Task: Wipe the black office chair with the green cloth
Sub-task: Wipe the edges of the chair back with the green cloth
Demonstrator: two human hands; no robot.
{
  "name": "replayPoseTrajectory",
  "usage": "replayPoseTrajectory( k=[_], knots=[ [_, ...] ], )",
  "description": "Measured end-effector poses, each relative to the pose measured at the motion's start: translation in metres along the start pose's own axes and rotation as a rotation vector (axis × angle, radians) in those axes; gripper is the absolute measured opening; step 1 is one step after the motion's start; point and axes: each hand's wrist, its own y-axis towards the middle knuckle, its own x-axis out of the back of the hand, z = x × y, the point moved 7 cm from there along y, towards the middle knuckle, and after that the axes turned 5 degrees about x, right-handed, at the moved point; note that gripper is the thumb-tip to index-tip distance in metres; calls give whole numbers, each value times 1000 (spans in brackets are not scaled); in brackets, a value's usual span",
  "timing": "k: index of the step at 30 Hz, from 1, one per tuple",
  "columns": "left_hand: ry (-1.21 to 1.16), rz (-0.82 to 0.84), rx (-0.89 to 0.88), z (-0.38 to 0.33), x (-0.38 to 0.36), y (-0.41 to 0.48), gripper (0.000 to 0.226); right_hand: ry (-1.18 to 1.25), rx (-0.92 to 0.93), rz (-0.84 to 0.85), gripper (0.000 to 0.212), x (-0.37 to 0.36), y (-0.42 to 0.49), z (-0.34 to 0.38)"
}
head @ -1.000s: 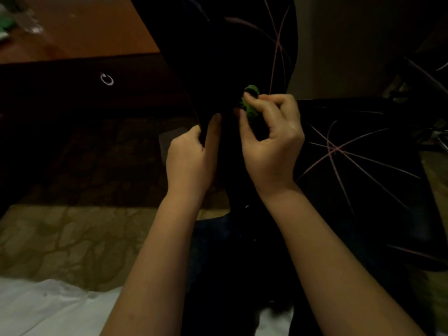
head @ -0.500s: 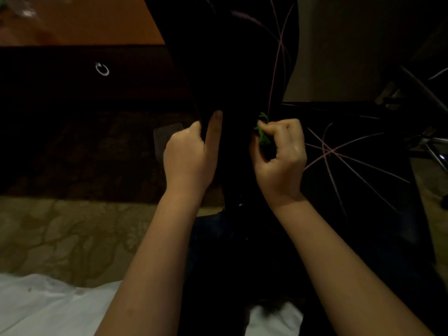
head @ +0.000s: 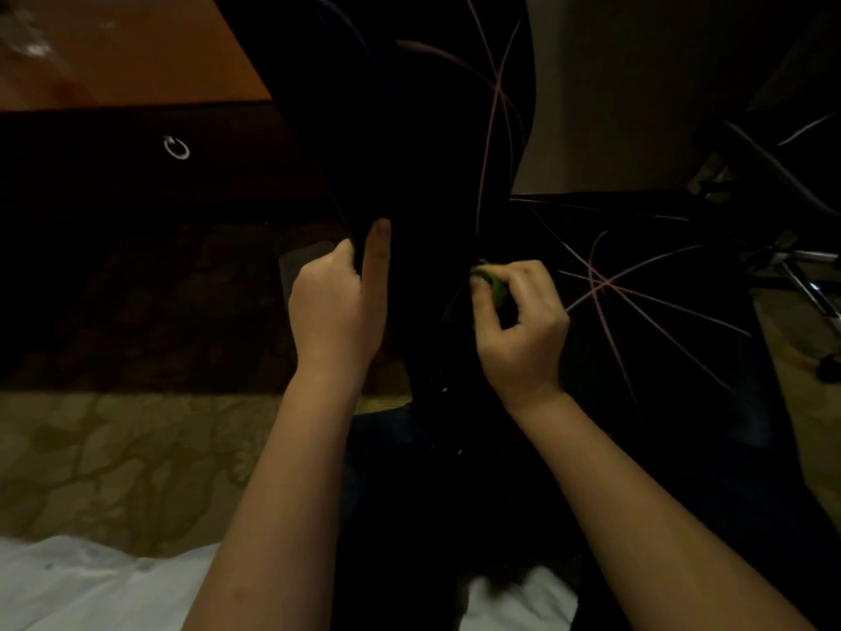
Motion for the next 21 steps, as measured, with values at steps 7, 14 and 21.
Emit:
replayPoseTrajectory(
  k=[7, 14, 21],
  knots=[
    [73, 7, 18, -1, 0, 1, 72, 0, 136, -48, 30, -11, 47, 54],
    [93, 0, 39, 4, 0, 5, 64, -33, 200, -12, 43, -25, 56, 72],
    [42, -35, 33, 4, 0, -1, 54, -95, 186, -13, 40, -20, 38, 52]
  ],
)
